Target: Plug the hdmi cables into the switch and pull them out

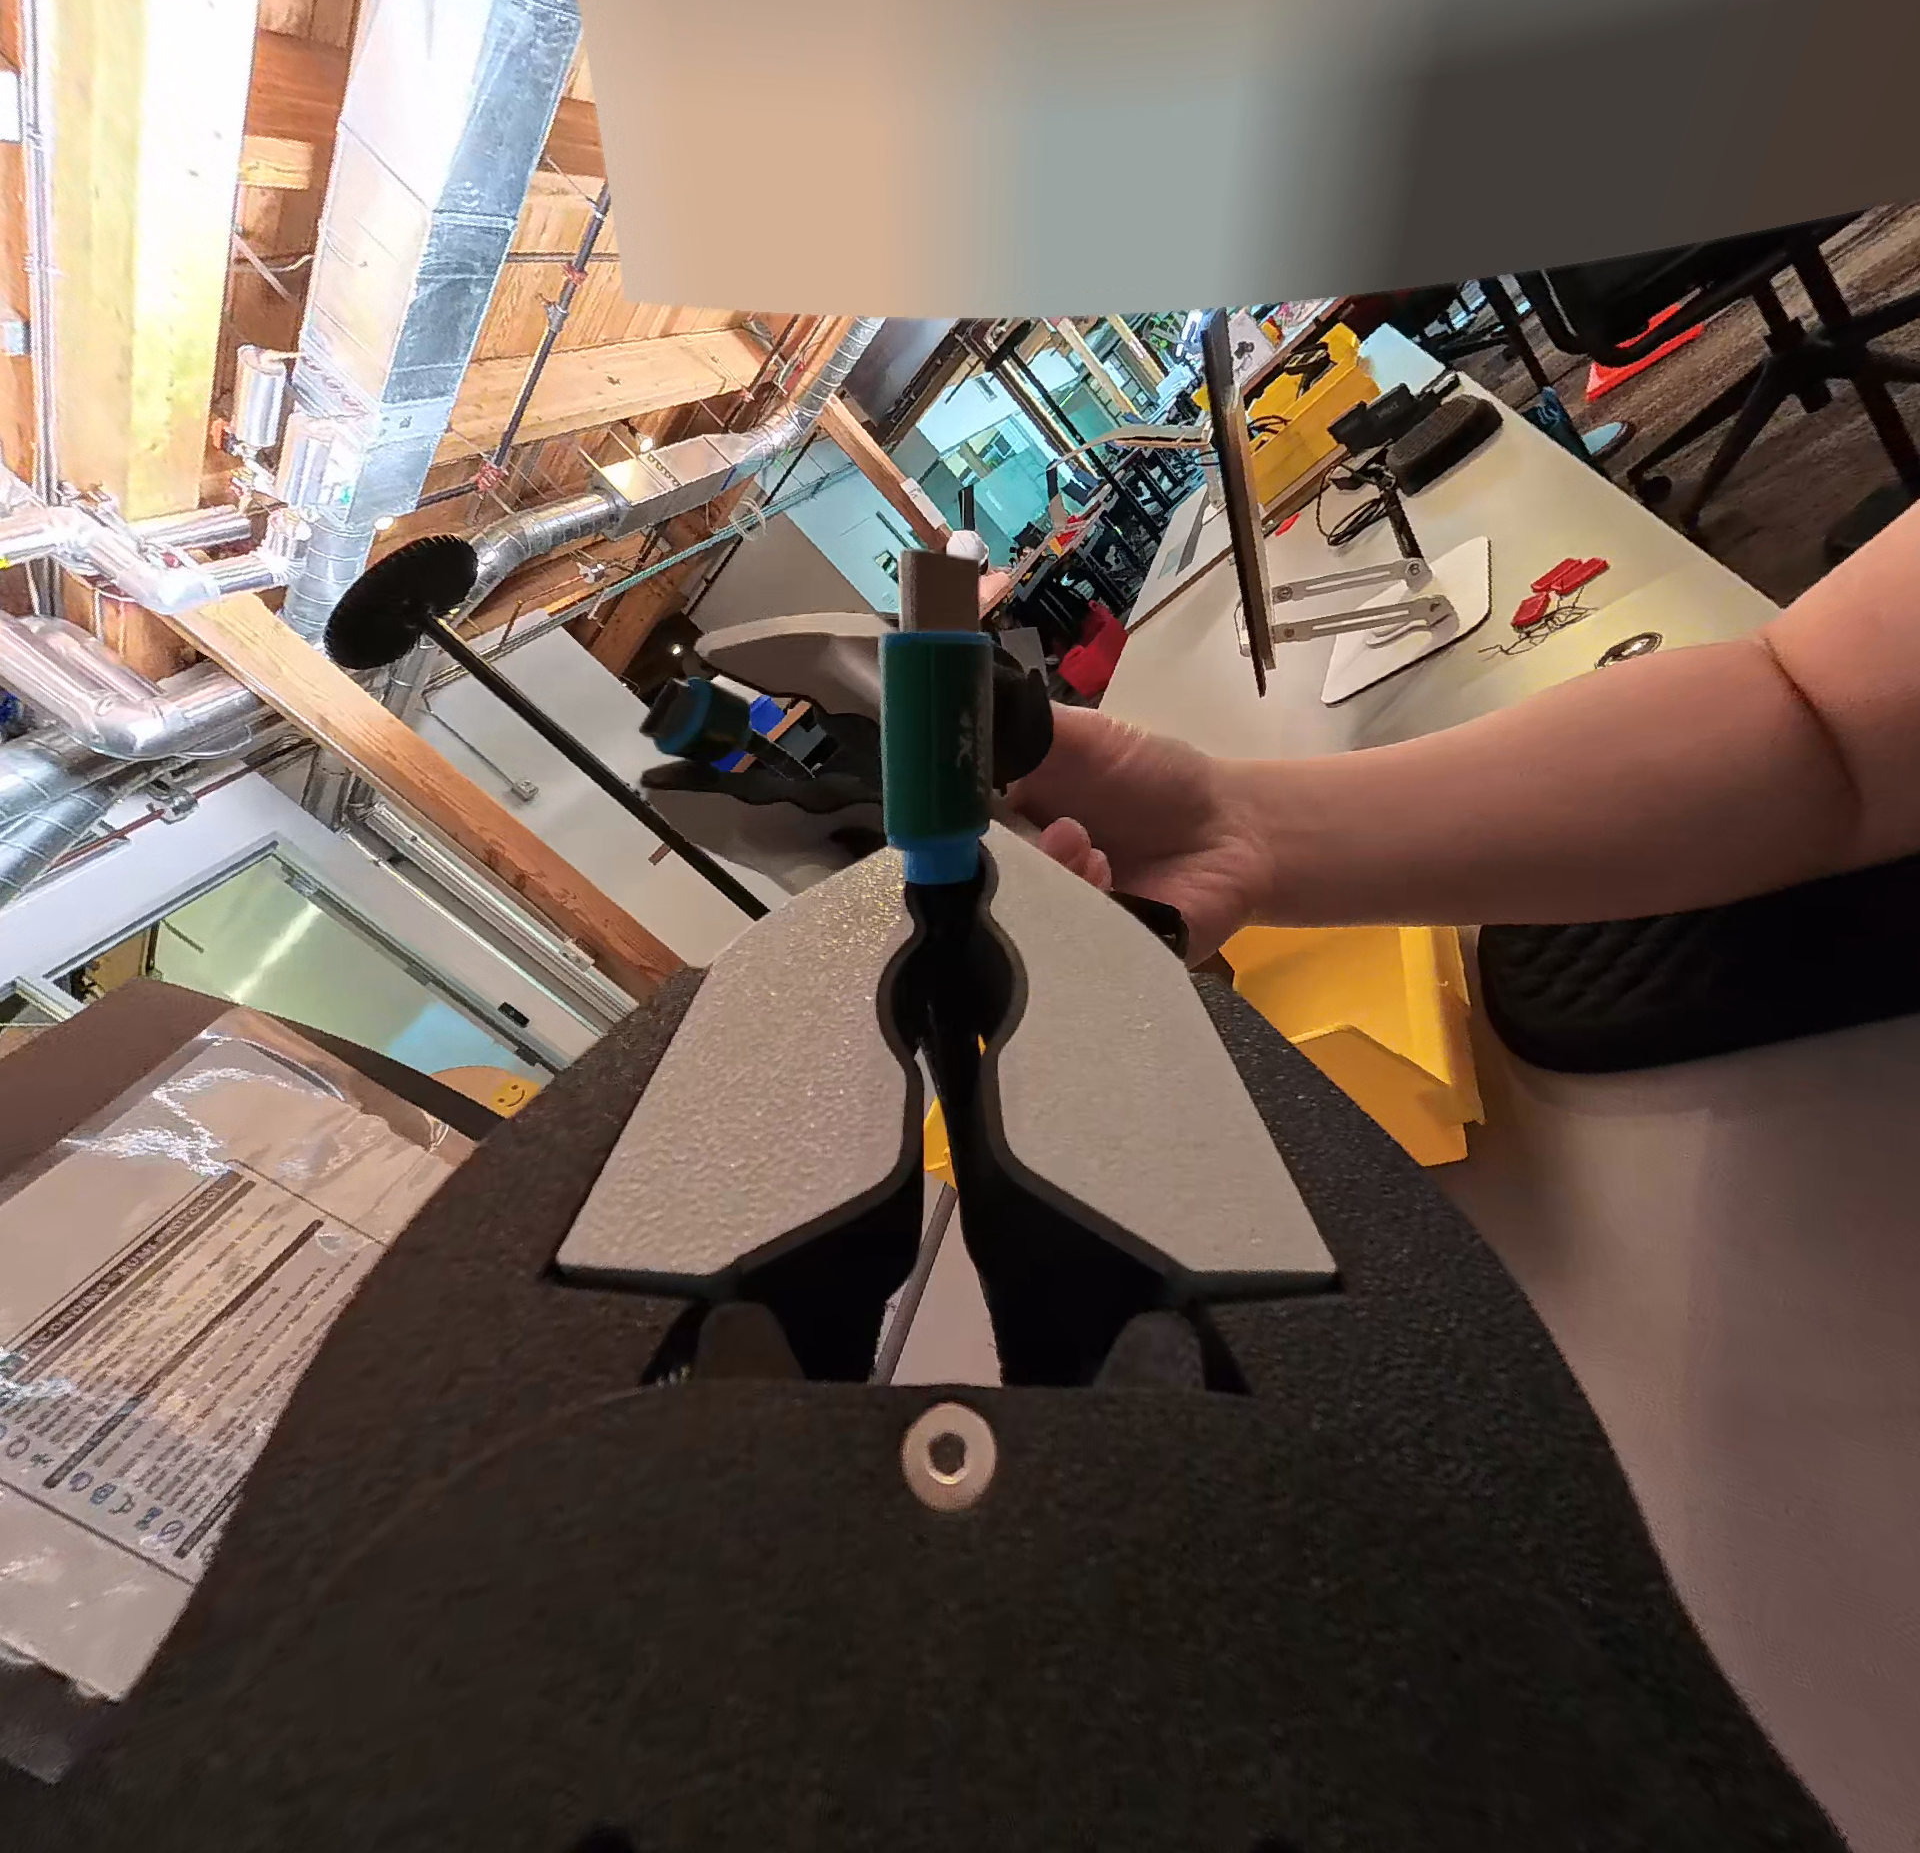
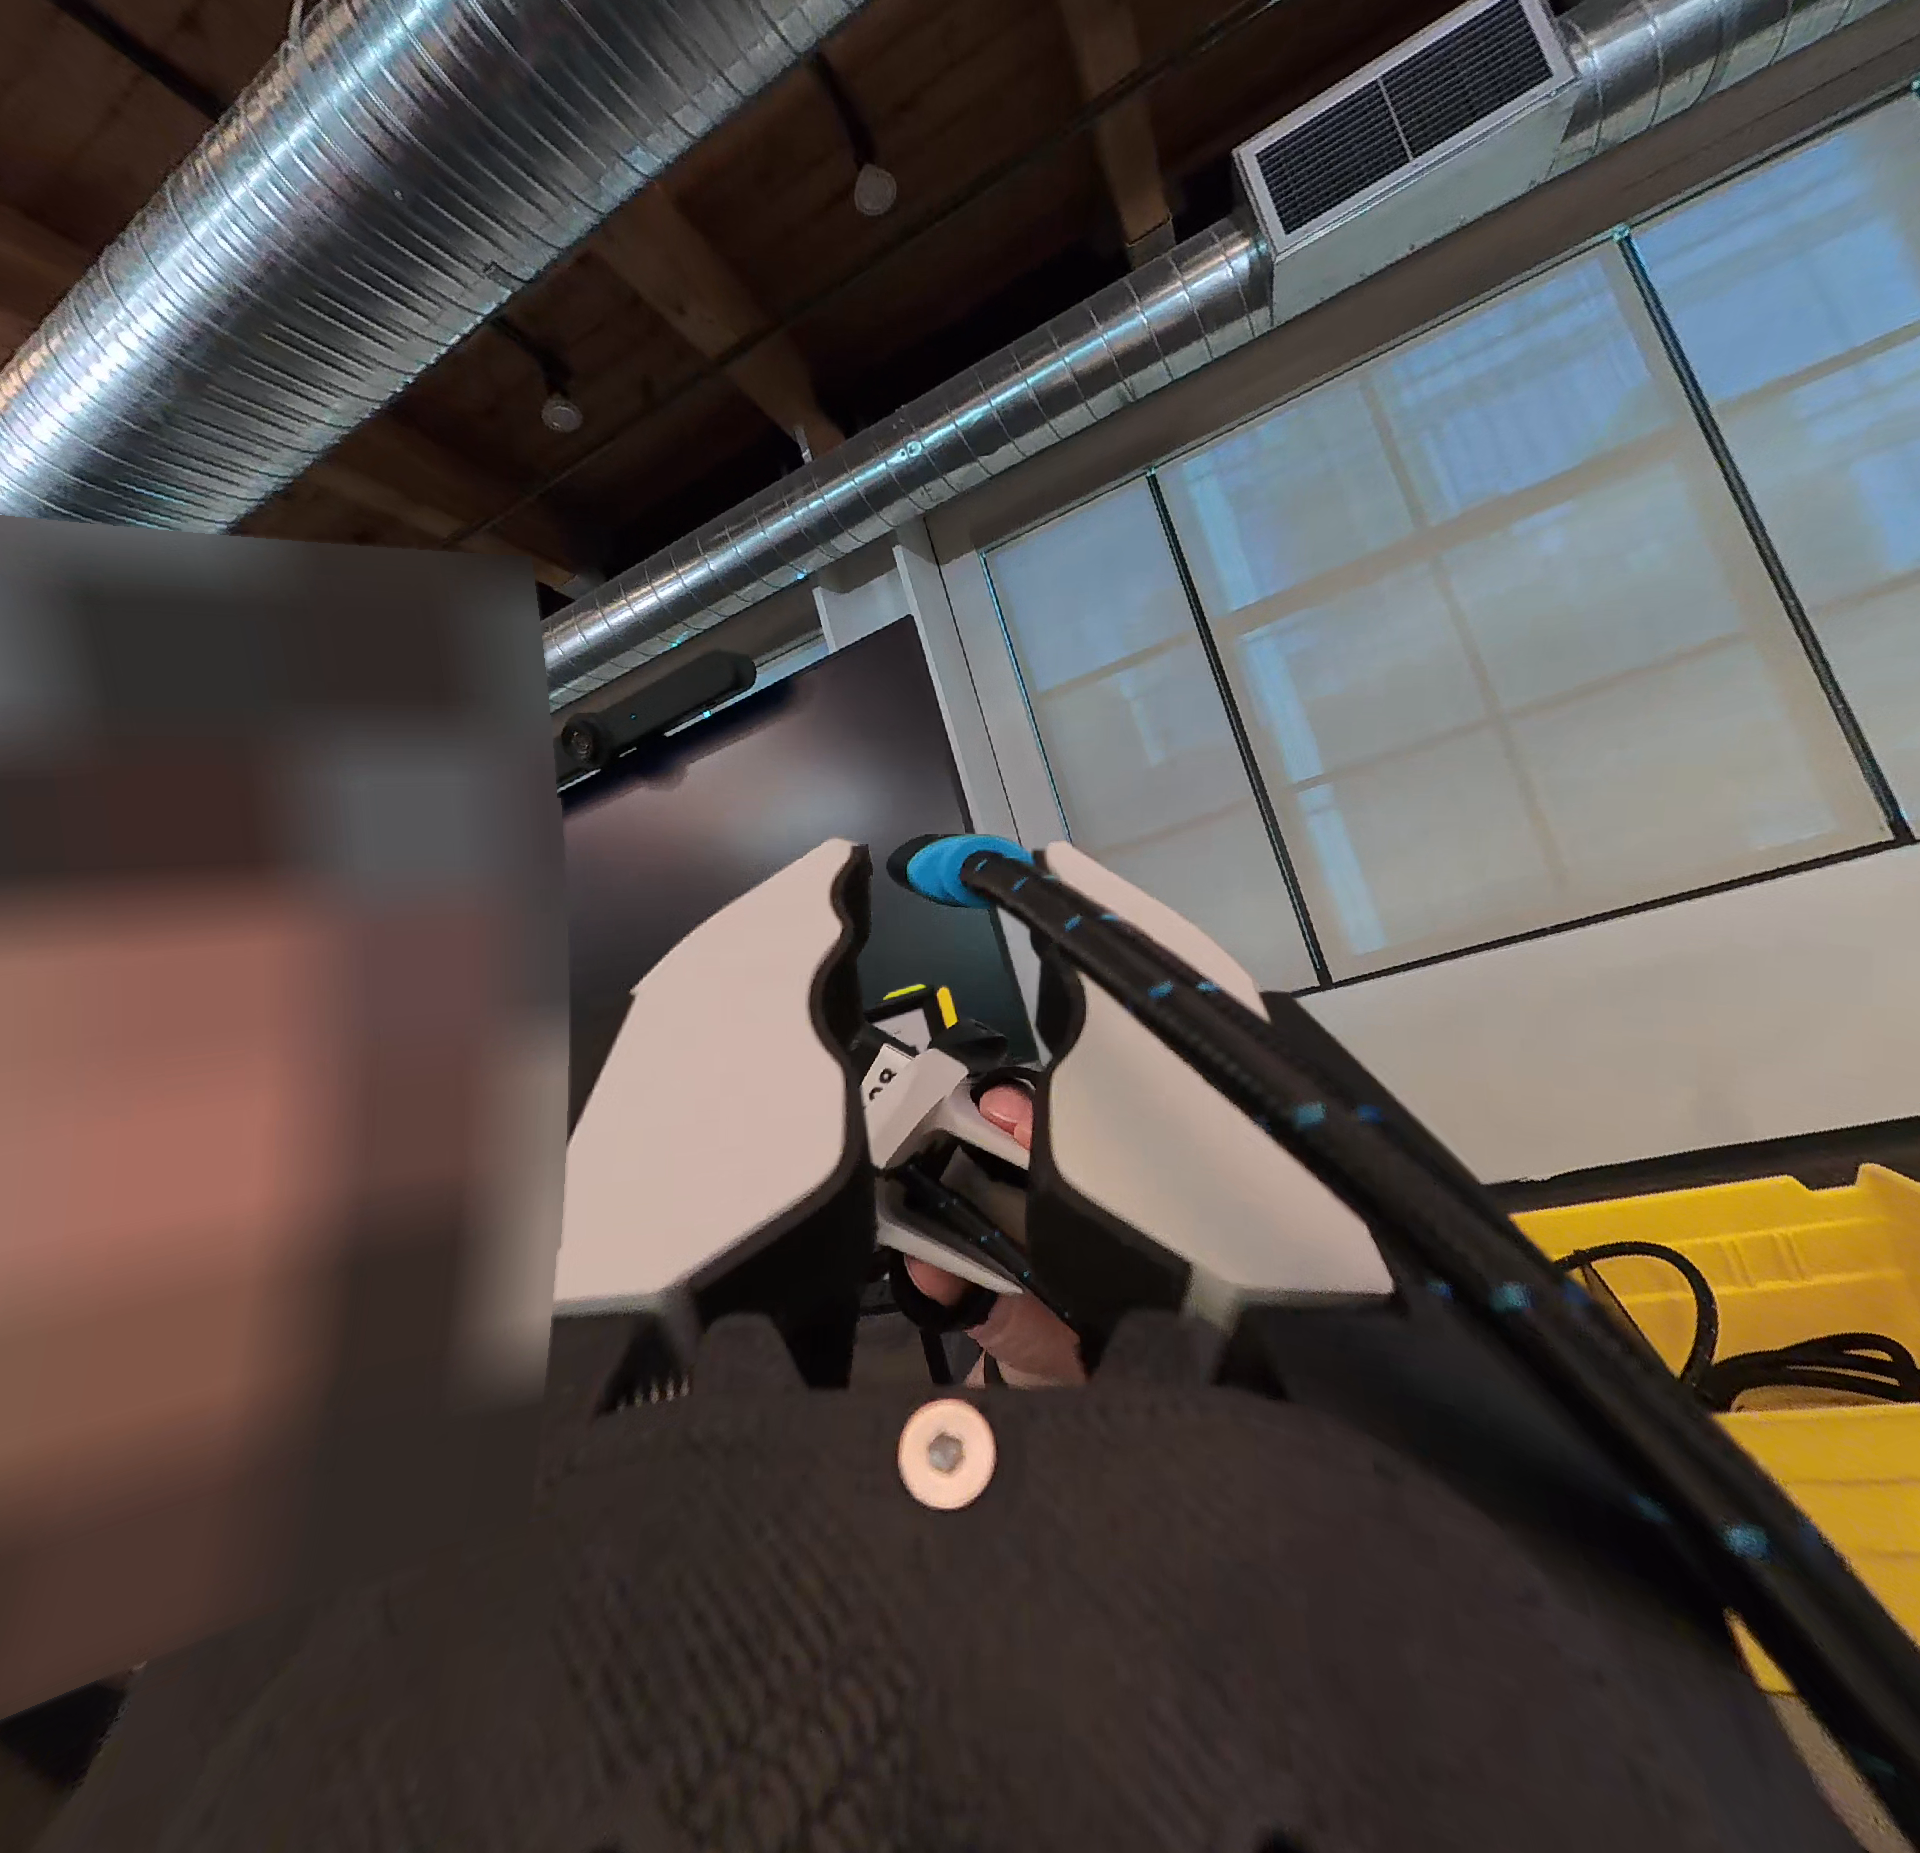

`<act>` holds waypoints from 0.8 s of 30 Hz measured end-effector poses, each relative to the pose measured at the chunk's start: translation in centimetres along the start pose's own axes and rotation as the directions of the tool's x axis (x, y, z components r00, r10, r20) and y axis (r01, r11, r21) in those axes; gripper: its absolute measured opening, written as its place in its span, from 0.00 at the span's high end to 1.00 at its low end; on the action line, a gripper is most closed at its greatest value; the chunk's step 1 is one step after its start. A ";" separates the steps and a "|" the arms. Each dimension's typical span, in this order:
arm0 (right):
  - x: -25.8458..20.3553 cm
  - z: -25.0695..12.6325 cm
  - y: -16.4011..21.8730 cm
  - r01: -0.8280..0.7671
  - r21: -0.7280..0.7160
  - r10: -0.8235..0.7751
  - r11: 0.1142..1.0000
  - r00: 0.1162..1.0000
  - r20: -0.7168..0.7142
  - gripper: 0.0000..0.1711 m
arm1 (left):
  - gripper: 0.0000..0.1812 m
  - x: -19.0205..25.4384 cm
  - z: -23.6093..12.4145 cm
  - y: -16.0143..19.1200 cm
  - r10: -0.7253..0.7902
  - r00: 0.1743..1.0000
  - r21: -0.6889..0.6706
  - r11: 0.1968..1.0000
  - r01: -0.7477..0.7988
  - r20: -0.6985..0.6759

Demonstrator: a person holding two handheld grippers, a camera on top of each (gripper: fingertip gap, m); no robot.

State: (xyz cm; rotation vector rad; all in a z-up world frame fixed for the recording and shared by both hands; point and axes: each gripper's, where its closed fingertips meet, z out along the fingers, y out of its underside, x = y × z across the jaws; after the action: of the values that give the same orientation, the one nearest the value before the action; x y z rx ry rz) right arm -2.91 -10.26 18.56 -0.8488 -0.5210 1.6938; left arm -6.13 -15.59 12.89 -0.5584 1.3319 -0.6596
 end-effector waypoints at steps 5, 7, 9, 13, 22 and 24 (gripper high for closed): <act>0.7 0.6 2.1 -0.008 -0.167 -0.004 0.986 0.998 -0.066 0.80 | 1.00 -1.3 -0.7 -0.3 -0.093 0.996 0.011 0.996 0.093 0.005; 0.0 0.7 4.3 0.037 -0.356 -0.060 0.934 0.997 -0.055 0.81 | 1.00 -2.1 -1.4 -0.5 -0.189 0.982 0.018 0.982 0.189 -0.013; 0.0 0.4 5.8 0.127 -0.514 -0.197 0.848 0.977 -0.084 0.82 | 1.00 -3.3 -2.2 -0.6 -0.288 0.958 0.016 0.958 0.288 -0.021; 0.5 -0.3 5.5 0.435 -0.685 -0.646 0.584 0.760 -0.068 0.83 | 1.00 -5.7 -3.8 -0.8 -0.446 0.895 0.035 0.895 0.445 0.020; 1.2 -0.7 5.7 0.633 -0.773 -0.956 -0.043 0.198 0.215 0.80 | 1.00 -7.3 -3.8 1.1 -0.635 0.756 -0.033 0.762 0.647 0.156; 1.9 -1.1 6.7 0.621 -0.783 -0.941 -0.038 0.240 0.237 0.78 | 1.00 -7.4 -3.7 1.5 -0.670 0.722 -0.022 0.730 0.683 0.174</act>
State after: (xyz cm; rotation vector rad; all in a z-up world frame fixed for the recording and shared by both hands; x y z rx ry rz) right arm -6.58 -10.47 12.54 -1.0768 -1.2389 -0.0187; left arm -10.37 -9.22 16.40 -1.1781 0.9860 -1.1365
